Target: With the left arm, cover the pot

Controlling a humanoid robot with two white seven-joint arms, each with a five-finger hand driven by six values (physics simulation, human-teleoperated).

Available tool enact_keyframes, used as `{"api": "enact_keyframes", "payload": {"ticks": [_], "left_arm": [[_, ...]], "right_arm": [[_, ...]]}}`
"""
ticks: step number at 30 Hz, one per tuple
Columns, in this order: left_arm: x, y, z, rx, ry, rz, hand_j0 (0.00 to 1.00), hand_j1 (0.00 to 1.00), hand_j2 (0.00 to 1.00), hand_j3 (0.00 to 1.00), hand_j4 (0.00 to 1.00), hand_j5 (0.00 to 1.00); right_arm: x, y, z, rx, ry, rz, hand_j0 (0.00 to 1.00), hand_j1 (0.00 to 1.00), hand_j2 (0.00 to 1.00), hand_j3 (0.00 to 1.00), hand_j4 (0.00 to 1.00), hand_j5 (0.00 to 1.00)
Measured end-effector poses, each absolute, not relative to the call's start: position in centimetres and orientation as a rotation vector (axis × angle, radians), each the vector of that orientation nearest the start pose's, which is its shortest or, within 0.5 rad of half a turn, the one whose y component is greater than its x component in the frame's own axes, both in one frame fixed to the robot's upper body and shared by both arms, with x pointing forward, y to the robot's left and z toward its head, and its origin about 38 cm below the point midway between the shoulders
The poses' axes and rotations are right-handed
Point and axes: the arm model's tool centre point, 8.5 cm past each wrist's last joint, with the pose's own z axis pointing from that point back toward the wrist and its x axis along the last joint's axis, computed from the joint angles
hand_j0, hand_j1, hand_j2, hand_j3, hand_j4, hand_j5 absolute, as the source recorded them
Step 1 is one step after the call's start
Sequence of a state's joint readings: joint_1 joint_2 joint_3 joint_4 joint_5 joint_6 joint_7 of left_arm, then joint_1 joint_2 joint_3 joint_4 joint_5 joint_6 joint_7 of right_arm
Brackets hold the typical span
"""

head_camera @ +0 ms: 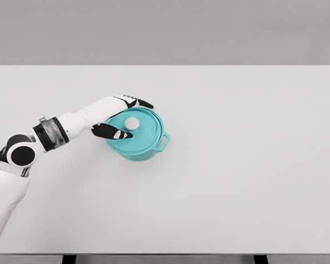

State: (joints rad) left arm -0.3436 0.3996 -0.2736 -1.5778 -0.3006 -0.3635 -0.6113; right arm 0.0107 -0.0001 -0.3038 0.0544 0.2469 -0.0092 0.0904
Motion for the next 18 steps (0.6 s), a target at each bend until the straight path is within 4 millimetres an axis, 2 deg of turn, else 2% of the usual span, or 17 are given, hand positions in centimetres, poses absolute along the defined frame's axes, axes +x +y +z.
{"api": "enact_keyframes", "payload": {"ticks": [11,13,14,18], "left_arm": [[41.2,22.1,19.1,0.117,-1.741,-1.512,0.84,0.84,0.84,0.84,0.84,0.84],[40.9,22.7,19.4,0.136,-1.75,-1.505,0.88,0.88,0.88,0.88,0.88,0.88],[40.9,23.1,19.9,0.153,-1.759,-1.504,1.0,1.0,1.0,1.0,1.0,1.0],[40.2,25.4,20.7,0.22,-1.765,-1.473,1.0,1.0,1.0,1.0,1.0,1.0]], "right_arm": [[-2.3,-25.8,-26.1,0.017,0.048,-0.062,1.0,1.0,1.0,1.0,1.0,1.0],[-2.3,-25.8,-26.1,0.017,0.048,-0.062,1.0,1.0,1.0,1.0,1.0,1.0],[-2.3,-25.8,-26.1,0.017,0.048,-0.062,1.0,1.0,1.0,1.0,1.0,1.0],[-2.4,-25.8,-26.1,0.017,0.048,-0.062,1.0,1.0,1.0,1.0,1.0,1.0]]}}
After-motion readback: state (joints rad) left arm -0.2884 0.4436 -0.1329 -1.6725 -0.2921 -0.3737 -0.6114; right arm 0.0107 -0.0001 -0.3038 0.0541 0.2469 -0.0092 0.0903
